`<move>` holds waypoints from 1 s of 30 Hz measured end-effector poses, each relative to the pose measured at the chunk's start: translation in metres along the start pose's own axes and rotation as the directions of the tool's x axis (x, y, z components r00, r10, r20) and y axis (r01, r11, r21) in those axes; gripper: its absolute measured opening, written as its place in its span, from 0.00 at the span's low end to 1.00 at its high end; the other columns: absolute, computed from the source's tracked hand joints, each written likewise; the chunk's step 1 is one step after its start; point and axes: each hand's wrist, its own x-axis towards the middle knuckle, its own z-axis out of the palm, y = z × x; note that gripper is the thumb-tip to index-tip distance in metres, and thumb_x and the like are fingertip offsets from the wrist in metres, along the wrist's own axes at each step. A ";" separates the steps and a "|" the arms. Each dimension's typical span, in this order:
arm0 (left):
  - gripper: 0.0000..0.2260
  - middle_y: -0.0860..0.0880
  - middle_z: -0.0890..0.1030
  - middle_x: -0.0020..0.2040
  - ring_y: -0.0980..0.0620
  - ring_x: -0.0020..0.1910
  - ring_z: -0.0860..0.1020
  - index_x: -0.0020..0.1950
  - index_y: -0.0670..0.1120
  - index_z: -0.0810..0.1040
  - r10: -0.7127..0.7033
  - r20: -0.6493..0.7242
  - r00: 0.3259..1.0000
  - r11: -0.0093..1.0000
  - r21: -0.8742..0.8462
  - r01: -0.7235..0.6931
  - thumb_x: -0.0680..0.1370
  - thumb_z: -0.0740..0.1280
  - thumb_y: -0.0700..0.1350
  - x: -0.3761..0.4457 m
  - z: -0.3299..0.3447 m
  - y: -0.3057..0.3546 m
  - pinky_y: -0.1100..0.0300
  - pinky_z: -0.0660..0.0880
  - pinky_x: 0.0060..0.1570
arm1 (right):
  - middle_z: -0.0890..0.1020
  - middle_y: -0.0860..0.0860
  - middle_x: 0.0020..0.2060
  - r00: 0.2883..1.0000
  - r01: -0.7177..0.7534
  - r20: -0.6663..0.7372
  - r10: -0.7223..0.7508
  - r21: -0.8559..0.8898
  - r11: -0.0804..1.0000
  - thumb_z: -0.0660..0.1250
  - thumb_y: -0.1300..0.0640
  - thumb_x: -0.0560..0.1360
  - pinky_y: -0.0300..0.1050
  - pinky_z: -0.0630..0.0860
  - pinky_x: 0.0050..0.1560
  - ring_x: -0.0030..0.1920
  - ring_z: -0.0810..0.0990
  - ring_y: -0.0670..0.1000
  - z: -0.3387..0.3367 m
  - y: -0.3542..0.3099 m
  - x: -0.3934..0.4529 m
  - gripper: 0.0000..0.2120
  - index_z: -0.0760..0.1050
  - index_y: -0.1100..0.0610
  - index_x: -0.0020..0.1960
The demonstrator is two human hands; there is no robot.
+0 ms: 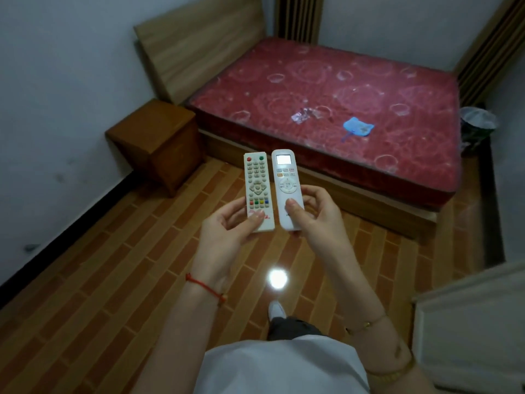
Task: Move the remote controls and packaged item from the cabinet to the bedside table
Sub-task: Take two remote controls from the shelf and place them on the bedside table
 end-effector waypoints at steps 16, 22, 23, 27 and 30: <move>0.17 0.51 0.86 0.51 0.54 0.51 0.85 0.61 0.50 0.78 -0.014 -0.334 0.942 0.996 -0.088 -0.016 0.74 0.72 0.38 0.227 0.001 0.055 0.58 0.82 0.49 | 0.82 0.46 0.51 0.940 0.025 0.340 0.003 -0.079 0.997 0.68 0.54 0.77 0.35 0.77 0.32 0.42 0.85 0.46 0.055 -0.027 0.276 0.16 0.71 0.53 0.62; 0.14 0.54 0.87 0.48 0.56 0.49 0.85 0.56 0.53 0.79 -0.014 -0.408 0.913 0.992 -0.117 -0.037 0.74 0.72 0.37 0.325 -0.030 0.072 0.59 0.82 0.47 | 0.81 0.48 0.52 0.912 0.052 0.409 -0.007 -0.101 0.994 0.69 0.54 0.77 0.40 0.79 0.33 0.44 0.85 0.48 0.110 -0.025 0.376 0.17 0.70 0.54 0.63; 0.14 0.54 0.86 0.48 0.56 0.49 0.85 0.56 0.53 0.79 -0.010 -0.422 0.907 0.992 -0.116 -0.043 0.74 0.72 0.38 0.344 -0.037 0.077 0.60 0.82 0.48 | 0.82 0.50 0.53 0.905 0.061 0.424 -0.013 -0.100 0.993 0.69 0.54 0.77 0.38 0.78 0.32 0.44 0.85 0.49 0.121 -0.027 0.396 0.17 0.70 0.55 0.64; 0.16 0.54 0.86 0.49 0.57 0.48 0.85 0.60 0.50 0.79 -0.003 -0.469 0.883 0.990 -0.128 -0.064 0.74 0.72 0.38 0.418 -0.066 0.106 0.62 0.82 0.44 | 0.82 0.50 0.52 0.883 0.101 0.468 -0.034 -0.121 0.988 0.69 0.53 0.77 0.41 0.80 0.34 0.47 0.84 0.51 0.169 -0.049 0.476 0.17 0.70 0.54 0.63; 0.18 0.54 0.85 0.51 0.57 0.49 0.85 0.63 0.50 0.78 0.001 -0.497 0.868 0.991 -0.115 -0.067 0.74 0.73 0.40 0.469 -0.089 0.130 0.61 0.82 0.45 | 0.82 0.49 0.52 0.873 0.128 0.484 -0.052 -0.126 0.984 0.69 0.52 0.76 0.48 0.83 0.39 0.47 0.84 0.51 0.205 -0.066 0.530 0.17 0.71 0.53 0.63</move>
